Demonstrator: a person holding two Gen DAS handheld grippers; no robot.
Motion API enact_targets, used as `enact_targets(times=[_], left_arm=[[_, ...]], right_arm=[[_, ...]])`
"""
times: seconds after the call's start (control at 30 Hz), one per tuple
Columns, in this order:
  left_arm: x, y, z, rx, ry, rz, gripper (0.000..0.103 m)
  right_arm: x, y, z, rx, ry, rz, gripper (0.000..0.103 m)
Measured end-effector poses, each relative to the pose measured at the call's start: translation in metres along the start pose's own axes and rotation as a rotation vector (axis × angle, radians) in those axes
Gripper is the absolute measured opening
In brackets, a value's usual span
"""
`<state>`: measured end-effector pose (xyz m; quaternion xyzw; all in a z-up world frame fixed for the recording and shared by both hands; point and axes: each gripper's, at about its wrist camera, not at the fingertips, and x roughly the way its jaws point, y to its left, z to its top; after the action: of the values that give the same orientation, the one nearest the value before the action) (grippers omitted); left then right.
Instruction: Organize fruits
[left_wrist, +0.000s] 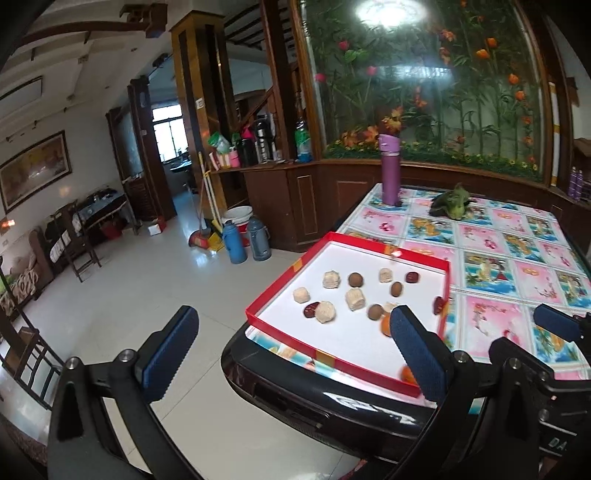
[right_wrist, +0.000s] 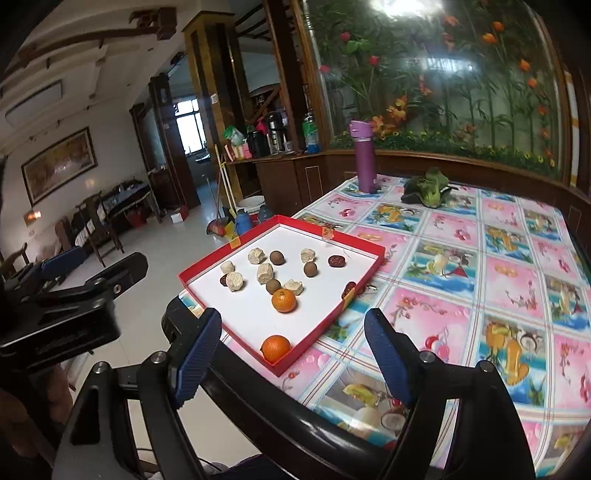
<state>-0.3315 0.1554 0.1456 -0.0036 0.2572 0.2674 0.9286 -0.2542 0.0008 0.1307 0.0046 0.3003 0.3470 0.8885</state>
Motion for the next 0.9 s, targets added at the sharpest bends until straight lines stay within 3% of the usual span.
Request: enact_targets(times=[0.13,0.3,0.9], left_arm=[[-0.017,-0.004,-0.001,0.007,-0.025,-0.055,0.103],[-0.029,-0.013,0.000,0.013,-0.047,-0.054,0.103],[-0.025,-0.042,-0.012,0.070,0.024,-0.106,0.103]], right_arm=[[-0.008,-0.002,-0.002,0.011,-0.015,-0.003,0.080],[-0.013,-0.002,-0.006,0.006,-0.032,-0.020,0.080],[-0.034,-0.030,-0.013,0.081,-0.073,-0.065,0.080]])
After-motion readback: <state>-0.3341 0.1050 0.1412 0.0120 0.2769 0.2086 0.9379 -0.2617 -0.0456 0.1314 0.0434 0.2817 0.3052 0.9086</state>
